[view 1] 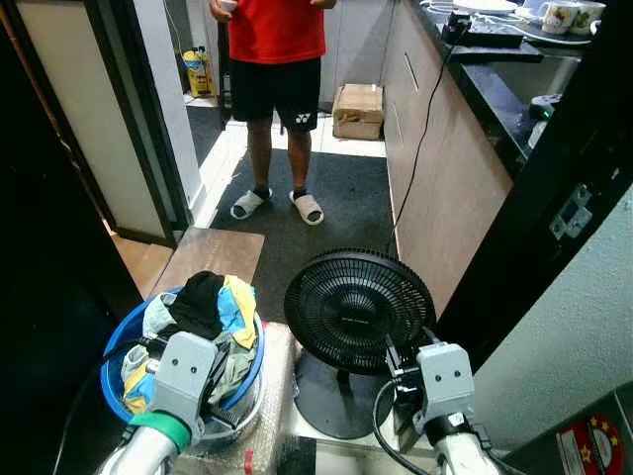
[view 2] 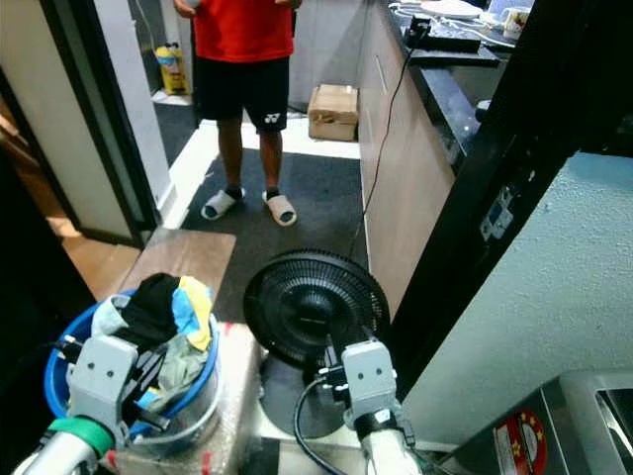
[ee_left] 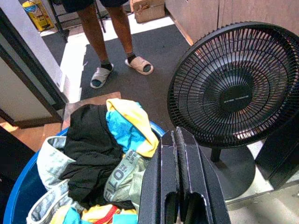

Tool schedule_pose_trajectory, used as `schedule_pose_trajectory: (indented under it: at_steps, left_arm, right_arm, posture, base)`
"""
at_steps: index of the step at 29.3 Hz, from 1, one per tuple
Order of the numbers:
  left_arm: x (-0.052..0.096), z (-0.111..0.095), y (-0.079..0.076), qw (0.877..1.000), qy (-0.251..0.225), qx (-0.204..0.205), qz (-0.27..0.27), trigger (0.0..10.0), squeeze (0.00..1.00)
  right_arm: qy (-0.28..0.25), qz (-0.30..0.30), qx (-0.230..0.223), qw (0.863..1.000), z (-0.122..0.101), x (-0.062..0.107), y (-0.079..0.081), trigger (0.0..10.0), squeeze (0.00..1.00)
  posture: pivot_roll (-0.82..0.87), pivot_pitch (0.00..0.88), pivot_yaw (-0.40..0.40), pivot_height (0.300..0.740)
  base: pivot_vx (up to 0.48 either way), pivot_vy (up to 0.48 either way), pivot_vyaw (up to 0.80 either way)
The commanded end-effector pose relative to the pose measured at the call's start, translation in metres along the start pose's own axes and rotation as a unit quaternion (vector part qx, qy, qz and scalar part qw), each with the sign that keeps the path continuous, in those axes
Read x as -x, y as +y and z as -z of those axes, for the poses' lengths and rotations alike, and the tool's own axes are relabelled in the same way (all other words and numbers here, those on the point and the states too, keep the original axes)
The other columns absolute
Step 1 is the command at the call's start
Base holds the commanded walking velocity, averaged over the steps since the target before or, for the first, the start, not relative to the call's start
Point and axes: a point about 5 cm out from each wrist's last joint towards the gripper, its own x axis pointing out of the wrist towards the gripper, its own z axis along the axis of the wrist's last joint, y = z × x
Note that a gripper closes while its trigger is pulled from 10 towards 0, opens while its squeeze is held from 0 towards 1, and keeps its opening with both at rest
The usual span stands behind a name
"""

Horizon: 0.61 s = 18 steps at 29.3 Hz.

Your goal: Clothes washing

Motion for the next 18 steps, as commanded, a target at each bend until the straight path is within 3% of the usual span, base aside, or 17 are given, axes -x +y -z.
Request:
schedule_pose_trajectory:
  at_steps: [1, 7, 8, 9, 10, 18]
  left_arm:
    - [0.0028, 0.0014, 0.0011, 1.0, 0.011, 0.009, 0.001, 10.0, 1.0]
    - [0.0031, 0.003, 0.0017, 1.0, 0.018, 0.009, -0.001, 10.0, 1.0]
    - [0.0033, 0.0032, 0.0011, 1.0, 0.019, 0.013, 0.001, 0.0, 0.76]
    - [0.0033, 0.0032, 0.0011, 1.0, 0.019, 0.013, 0.001, 0.0, 0.76]
    - [0.0038, 0.0031, 0.0005, 1.0, 0.018, 0.016, 0.002, 0.0, 0.0]
    - [0.0042, 0.0026, 0.0004, 1.0, 0.019, 0.015, 0.001, 0.0, 0.0]
  right_arm:
    - [0.012, -0.001, -0.001, 1.0, 0.0003, 0.0024, 0.0012, 10.0, 0.0]
    - [0.017, -0.001, 0.0, 1.0, 0.0016, 0.0037, 0.0002, 10.0, 0.0]
    - [0.017, -0.001, 0.0, 1.0, 0.0014, 0.0038, 0.0003, 10.0, 0.0]
    - [0.017, -0.001, 0.0, 1.0, 0.0014, 0.0038, 0.0003, 10.0, 0.0]
    - [0.018, -0.001, 0.0, 1.0, 0.0012, 0.0039, 0.0003, 10.0, 0.0]
    - [0.02, -0.001, 0.0, 1.0, 0.0001, 0.0039, 0.0007, 10.0, 0.0]
  posture:
    - [0.07, 0.0, 0.034, 0.74]
    - [0.07, 0.0, 0.033, 0.74]
    - [0.07, 0.0, 0.034, 0.74]
    - [0.07, 0.0, 0.034, 0.74]
    - [0.07, 0.0, 0.034, 0.74]
    - [0.07, 0.0, 0.033, 0.74]
  base:
    - [0.0, 0.0, 0.0]
    - [0.0, 0.0, 0.0]
    - [0.0, 0.0, 0.0]
    - [0.0, 0.0, 0.0]
    - [0.0, 0.0, 0.0]
    - [0.0, 0.0, 0.0]
